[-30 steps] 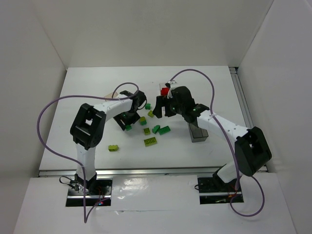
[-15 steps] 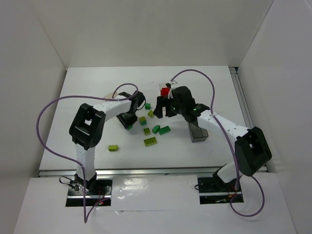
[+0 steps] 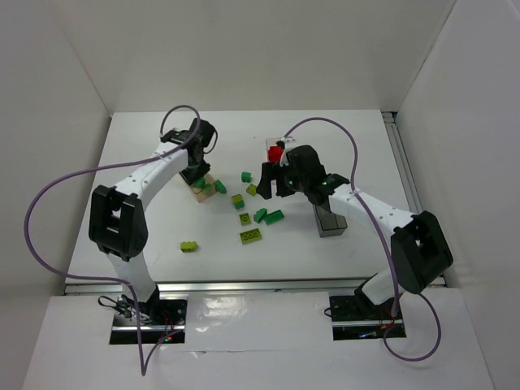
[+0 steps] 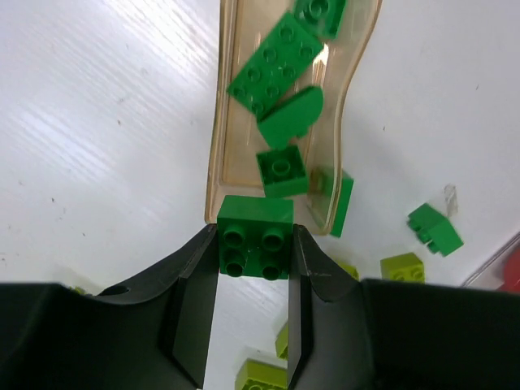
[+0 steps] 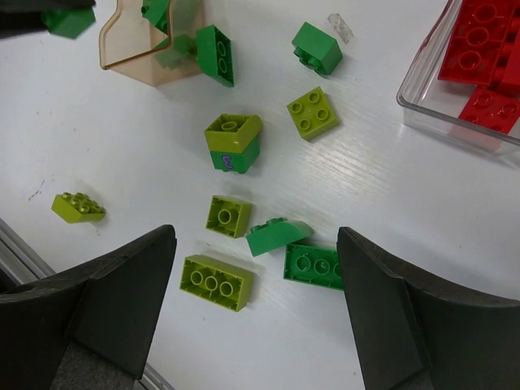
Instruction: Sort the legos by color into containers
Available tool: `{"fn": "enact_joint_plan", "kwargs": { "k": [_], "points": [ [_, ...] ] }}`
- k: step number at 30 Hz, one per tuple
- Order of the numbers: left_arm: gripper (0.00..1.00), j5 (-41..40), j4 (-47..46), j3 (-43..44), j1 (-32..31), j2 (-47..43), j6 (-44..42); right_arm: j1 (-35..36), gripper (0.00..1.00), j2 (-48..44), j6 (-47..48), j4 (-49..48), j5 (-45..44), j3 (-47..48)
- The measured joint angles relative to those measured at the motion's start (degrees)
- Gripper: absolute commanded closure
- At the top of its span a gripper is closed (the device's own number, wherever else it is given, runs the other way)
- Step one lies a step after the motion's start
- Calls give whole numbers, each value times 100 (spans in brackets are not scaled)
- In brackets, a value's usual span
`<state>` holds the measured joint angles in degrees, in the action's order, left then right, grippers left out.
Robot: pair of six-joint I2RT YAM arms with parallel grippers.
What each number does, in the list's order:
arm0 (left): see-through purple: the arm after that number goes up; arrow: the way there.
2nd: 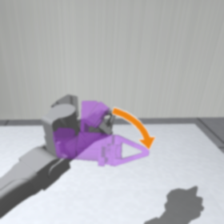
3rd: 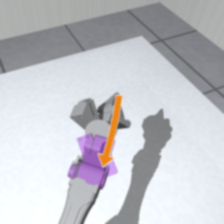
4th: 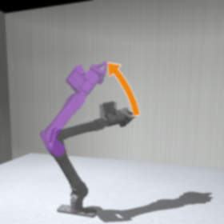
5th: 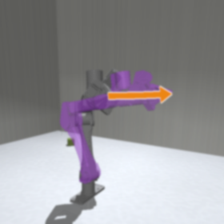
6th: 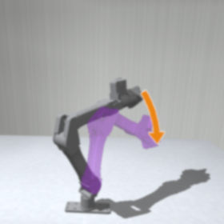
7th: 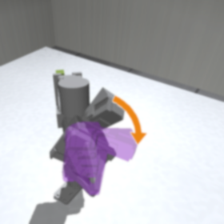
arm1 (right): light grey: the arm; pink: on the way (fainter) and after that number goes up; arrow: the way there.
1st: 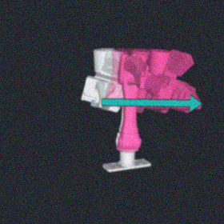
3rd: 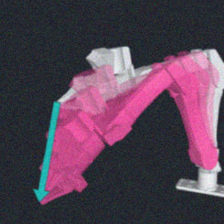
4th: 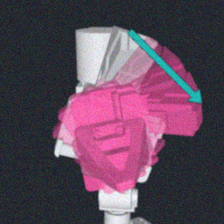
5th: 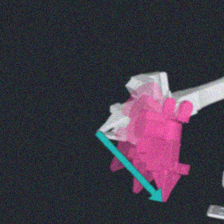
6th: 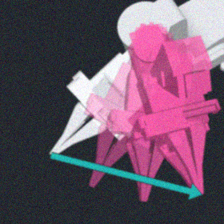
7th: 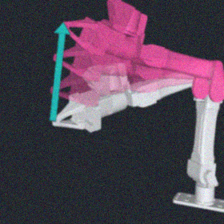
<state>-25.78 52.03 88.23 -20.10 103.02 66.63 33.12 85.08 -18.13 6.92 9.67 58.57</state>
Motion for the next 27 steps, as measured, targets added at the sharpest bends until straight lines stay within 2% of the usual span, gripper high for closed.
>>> {"fn": "enact_joint_plan", "kwargs": {
  "k": [3,5,8,13,16,22,27],
  "points": [
    [54,0,7,262,243,129,-190,0,13,0,0,9,2,-2],
    [34,7,-13,481,382,352,-310,0,13,0,0,17,0,-2],
    [10,28,-63,719,511,730,-483,-4,13,0,0,26,0,-2],
    [8,164,-116,776,540,973,-824,-39,13,-2,0,39,0,-4],
    [11,221,-306,726,363,859,-1117,-44,13,-2,0,39,-2,-4],
    [22,809,-1132,-13,-330,11,-1834,-92,13,-2,0,42,-50,-4],
    [25,981,-1460,-160,-1016,-105,-1969,-199,13,-33,22,46,-107,-4]
  ]
}}
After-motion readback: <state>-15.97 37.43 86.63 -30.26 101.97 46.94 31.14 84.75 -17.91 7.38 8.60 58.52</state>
